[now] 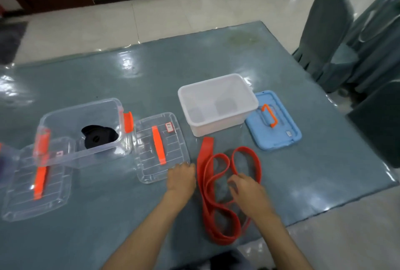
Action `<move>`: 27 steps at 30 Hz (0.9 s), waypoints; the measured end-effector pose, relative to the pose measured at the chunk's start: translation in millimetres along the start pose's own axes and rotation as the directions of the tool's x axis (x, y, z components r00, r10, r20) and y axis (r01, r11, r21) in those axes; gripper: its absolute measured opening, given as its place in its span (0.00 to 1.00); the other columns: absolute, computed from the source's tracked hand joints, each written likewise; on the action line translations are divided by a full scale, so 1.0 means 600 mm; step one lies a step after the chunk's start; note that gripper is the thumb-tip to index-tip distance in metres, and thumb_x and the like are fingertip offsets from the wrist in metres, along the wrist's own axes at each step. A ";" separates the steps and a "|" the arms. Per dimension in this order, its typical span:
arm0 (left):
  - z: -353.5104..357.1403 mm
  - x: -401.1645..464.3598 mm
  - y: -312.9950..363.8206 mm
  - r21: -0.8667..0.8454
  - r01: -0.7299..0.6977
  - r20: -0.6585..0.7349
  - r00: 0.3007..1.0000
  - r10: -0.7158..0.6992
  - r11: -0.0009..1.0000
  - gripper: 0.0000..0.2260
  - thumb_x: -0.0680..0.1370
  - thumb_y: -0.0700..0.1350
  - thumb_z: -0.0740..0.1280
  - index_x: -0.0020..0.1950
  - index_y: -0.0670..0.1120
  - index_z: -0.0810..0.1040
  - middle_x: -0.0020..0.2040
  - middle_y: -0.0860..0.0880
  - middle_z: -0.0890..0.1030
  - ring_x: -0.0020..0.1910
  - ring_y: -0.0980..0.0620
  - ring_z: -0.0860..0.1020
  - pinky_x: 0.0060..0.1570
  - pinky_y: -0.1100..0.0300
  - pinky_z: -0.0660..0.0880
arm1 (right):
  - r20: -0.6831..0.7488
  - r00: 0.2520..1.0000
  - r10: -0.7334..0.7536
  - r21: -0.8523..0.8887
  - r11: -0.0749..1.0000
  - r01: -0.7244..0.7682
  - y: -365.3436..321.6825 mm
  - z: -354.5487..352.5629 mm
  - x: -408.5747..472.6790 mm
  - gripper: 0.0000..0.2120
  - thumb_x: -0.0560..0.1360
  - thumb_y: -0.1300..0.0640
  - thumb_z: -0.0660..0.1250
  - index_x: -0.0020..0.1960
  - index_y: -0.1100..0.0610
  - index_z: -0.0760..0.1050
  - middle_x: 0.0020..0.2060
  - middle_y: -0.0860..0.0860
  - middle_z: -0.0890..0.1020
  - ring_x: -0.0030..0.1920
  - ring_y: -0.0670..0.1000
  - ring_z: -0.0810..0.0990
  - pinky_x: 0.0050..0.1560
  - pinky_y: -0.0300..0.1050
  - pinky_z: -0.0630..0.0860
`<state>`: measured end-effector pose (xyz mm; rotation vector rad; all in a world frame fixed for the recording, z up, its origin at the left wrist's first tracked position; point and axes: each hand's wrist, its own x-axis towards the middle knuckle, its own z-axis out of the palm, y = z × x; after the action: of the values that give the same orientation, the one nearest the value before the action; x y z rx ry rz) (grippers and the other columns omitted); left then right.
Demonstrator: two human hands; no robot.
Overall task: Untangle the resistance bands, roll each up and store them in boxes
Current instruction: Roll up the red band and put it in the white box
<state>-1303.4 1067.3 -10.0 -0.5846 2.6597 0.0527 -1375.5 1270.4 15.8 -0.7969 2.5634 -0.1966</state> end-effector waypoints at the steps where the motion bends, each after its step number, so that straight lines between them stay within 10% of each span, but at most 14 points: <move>1: -0.001 0.015 0.014 -0.016 0.021 -0.001 1.000 -0.021 1.000 0.15 0.83 0.43 0.59 0.69 0.47 0.74 0.66 0.45 0.79 0.66 0.42 0.78 0.62 0.50 0.74 | 0.026 1.000 -0.014 -0.009 1.000 0.015 0.012 0.000 0.011 0.11 0.83 0.50 0.61 0.64 0.49 0.77 0.61 0.49 0.79 0.61 0.54 0.82 0.56 0.52 0.79; 8: 0.000 0.094 0.072 -0.408 0.183 -0.003 0.979 -0.202 0.894 0.15 0.84 0.44 0.63 0.70 0.42 0.72 0.65 0.39 0.79 0.64 0.36 0.79 0.60 0.45 0.76 | 0.110 0.987 -0.116 0.034 0.993 0.112 0.071 -0.001 0.072 0.21 0.82 0.52 0.62 0.75 0.46 0.69 0.65 0.52 0.74 0.64 0.57 0.80 0.57 0.54 0.79; 13: -0.004 0.133 0.086 -0.799 0.319 0.104 0.908 -0.406 0.509 0.09 0.84 0.42 0.66 0.57 0.37 0.80 0.55 0.36 0.83 0.57 0.37 0.81 0.53 0.50 0.73 | 0.151 0.976 -0.155 0.097 0.985 0.141 0.084 0.006 0.105 0.24 0.82 0.52 0.63 0.78 0.44 0.67 0.66 0.53 0.74 0.63 0.59 0.80 0.58 0.54 0.80; 18: -0.009 0.162 0.092 -0.853 0.365 0.218 0.899 -0.380 0.374 0.09 0.83 0.40 0.69 0.52 0.33 0.82 0.50 0.33 0.84 0.50 0.39 0.82 0.52 0.48 0.75 | 0.144 0.972 -0.184 0.164 0.973 0.160 0.101 0.018 0.120 0.21 0.83 0.51 0.62 0.75 0.43 0.68 0.65 0.51 0.74 0.61 0.59 0.81 0.56 0.55 0.81; 23: -0.022 0.168 0.077 -0.902 0.425 0.370 0.853 -0.368 0.080 0.06 0.80 0.38 0.73 0.45 0.44 0.80 0.39 0.43 0.78 0.32 0.51 0.72 0.30 0.60 0.66 | 0.116 0.976 -0.183 0.246 0.958 0.150 0.108 0.027 0.125 0.16 0.84 0.47 0.62 0.70 0.47 0.71 0.61 0.51 0.78 0.60 0.59 0.81 0.55 0.55 0.79; 27: -0.037 0.158 0.068 -0.861 0.502 0.508 0.835 -0.212 -0.088 0.04 0.80 0.39 0.74 0.54 0.44 0.82 0.45 0.45 0.84 0.38 0.52 0.79 0.39 0.61 0.75 | 0.074 0.988 -0.136 0.349 0.931 0.102 0.103 0.029 0.135 0.09 0.83 0.49 0.66 0.61 0.51 0.75 0.55 0.53 0.84 0.58 0.60 0.82 0.54 0.55 0.77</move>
<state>-1407.3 1064.5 -30.1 -1.5846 1.6144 1.8805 -1458.1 1275.0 -46.0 -0.8032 2.2990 -0.6122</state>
